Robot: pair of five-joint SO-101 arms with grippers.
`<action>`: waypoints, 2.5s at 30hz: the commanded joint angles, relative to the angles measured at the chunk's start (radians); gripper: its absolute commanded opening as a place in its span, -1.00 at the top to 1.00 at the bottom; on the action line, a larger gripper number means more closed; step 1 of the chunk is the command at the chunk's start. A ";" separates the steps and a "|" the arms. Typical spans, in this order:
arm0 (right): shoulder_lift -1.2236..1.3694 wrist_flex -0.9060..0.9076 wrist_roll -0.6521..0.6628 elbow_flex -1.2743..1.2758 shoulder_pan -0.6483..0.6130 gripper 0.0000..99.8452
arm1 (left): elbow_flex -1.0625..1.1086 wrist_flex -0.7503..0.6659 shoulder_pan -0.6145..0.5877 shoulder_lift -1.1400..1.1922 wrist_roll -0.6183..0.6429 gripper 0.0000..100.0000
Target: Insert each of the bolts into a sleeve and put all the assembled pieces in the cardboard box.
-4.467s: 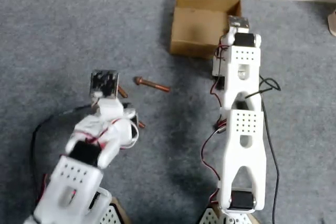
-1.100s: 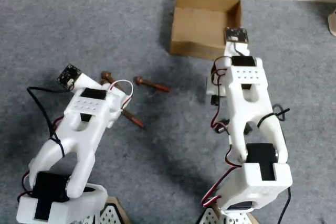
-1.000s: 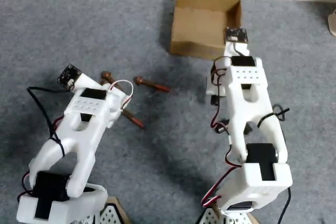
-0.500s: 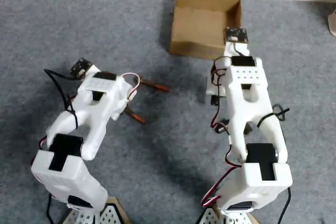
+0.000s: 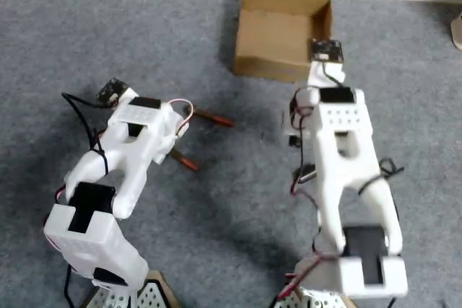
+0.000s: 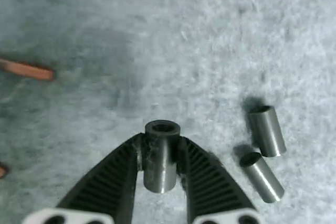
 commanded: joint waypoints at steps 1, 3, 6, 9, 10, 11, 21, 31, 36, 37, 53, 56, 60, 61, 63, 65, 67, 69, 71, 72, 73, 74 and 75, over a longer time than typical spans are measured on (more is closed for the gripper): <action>-0.200 -0.067 -0.002 0.087 -0.042 0.99 | -0.021 0.051 -0.015 -0.030 0.005 0.99; -0.269 -0.090 -0.002 0.143 -0.056 0.99 | -0.019 0.089 -0.015 -0.065 0.003 0.99; -0.338 -0.107 0.000 0.217 -0.070 0.99 | -0.013 0.147 0.001 -0.117 -0.032 0.99; -0.374 -0.137 0.038 0.305 -0.070 0.99 | -0.010 0.196 0.019 -0.156 -0.089 0.99; -0.386 -0.154 0.051 0.338 -0.070 0.99 | -0.012 0.212 0.022 -0.168 -0.100 0.99; -0.401 -0.176 0.064 0.374 -0.070 0.99 | -0.012 0.224 0.025 -0.179 -0.114 0.99; -0.751 -0.384 0.155 0.728 -0.157 0.99 | -0.018 0.318 0.062 -0.314 -0.348 0.99; -1.069 -0.410 0.163 0.908 -0.185 0.99 | -0.047 0.135 0.165 -0.377 -0.608 0.99; -1.133 -0.460 0.163 0.963 -0.183 0.99 | -0.048 0.052 0.222 -0.380 -0.598 0.99; -1.141 -0.490 0.164 0.987 -0.183 0.99 | -0.054 0.052 0.231 -0.381 -0.598 0.99; -1.150 -0.934 0.255 1.259 -0.188 0.99 | -0.028 -0.282 0.311 -0.441 -0.697 0.99; -1.148 -1.036 0.318 1.337 -0.188 0.99 | -0.001 -0.307 0.340 -0.521 -0.697 0.99; -1.148 -1.040 0.321 1.351 -0.189 0.99 | 0.076 -0.396 0.378 -0.602 -0.697 0.99; -1.148 -1.040 0.322 1.349 -0.189 0.99 | 0.104 -0.430 0.384 -0.616 -0.697 0.99; -1.148 -1.043 0.324 1.349 -0.189 0.99 | 0.171 -0.500 0.389 -0.642 -0.694 0.99; -1.148 -1.044 0.325 1.349 -0.194 0.99 | 0.245 -0.594 0.390 -0.659 -0.689 0.99; -1.148 -1.046 0.327 1.349 -0.214 0.99 | 0.309 -0.695 0.390 -0.671 -0.683 0.99; -1.148 -1.046 0.327 1.353 -0.240 0.99 | 0.361 -0.769 0.390 -0.687 -0.629 0.99; -1.148 -1.046 0.327 1.354 -0.257 0.99 | 0.392 -0.798 0.389 -0.710 -0.574 0.99; -1.148 -1.046 0.327 1.356 -0.260 0.99 | 0.401 -0.798 0.389 -0.725 -0.562 0.99; -1.148 -1.046 0.327 1.356 -0.260 0.99 | 0.406 -0.798 0.390 -0.742 -0.560 0.99; -1.148 -1.046 0.327 1.357 -0.260 0.99 | 0.406 -0.798 0.390 -0.759 -0.560 0.99; -1.148 -1.046 0.327 1.357 -0.260 0.99 | 0.412 -0.798 0.390 -0.777 -0.560 0.99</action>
